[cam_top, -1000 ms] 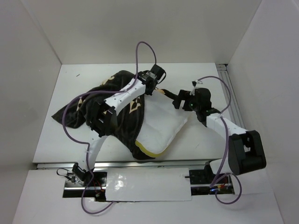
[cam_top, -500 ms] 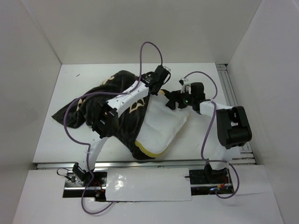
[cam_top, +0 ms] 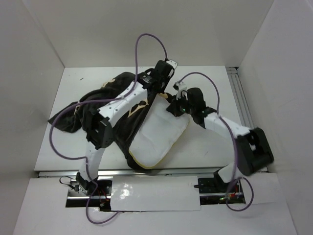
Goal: Put the pillow into the pillowcase
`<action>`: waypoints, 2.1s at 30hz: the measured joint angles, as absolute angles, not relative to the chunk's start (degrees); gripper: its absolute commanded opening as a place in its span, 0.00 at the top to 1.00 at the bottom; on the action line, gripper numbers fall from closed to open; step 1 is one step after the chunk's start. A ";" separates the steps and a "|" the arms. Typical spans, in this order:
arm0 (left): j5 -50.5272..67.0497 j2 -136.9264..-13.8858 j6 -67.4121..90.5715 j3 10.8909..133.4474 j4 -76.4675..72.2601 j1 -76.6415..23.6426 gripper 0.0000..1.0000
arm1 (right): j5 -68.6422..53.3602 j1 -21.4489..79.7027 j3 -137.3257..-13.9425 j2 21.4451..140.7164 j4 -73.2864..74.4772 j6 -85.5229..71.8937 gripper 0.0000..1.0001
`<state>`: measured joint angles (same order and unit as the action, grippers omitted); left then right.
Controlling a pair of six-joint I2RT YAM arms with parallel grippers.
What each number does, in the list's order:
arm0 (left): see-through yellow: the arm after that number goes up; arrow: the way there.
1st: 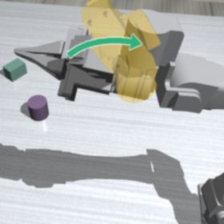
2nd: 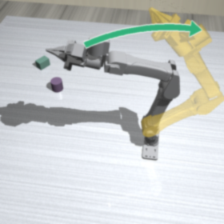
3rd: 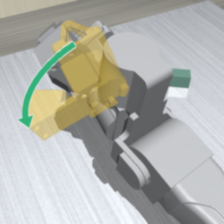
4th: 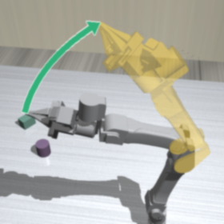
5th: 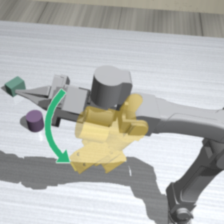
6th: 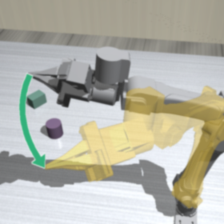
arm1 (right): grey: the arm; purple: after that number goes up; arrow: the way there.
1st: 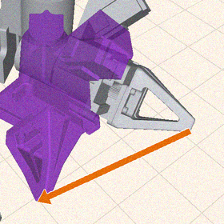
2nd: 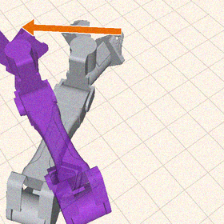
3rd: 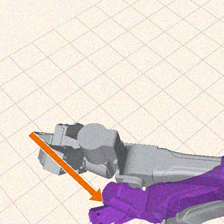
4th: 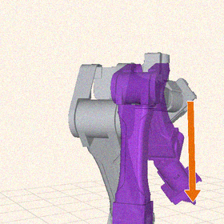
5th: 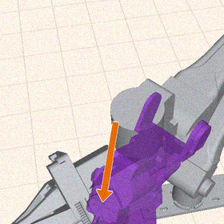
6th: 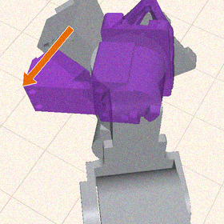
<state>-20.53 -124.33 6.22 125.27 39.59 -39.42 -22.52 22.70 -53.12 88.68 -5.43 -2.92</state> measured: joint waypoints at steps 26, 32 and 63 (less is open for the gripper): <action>-13.13 -90.72 5.96 101.54 36.67 -61.73 1.00 | 9.78 46.19 -22.50 53.45 -46.48 -7.09 1.00; -8.03 -84.16 6.28 100.68 34.20 -64.71 1.00 | 13.76 49.32 -21.65 44.75 -49.76 -3.51 1.00; 6.33 -101.62 19.57 96.27 26.22 -50.33 1.00 | 28.64 36.21 -30.37 79.75 -39.46 -23.16 0.39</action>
<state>6.33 -101.62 19.57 96.27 26.22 -50.33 28.64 36.21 -30.37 79.75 -39.46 -23.16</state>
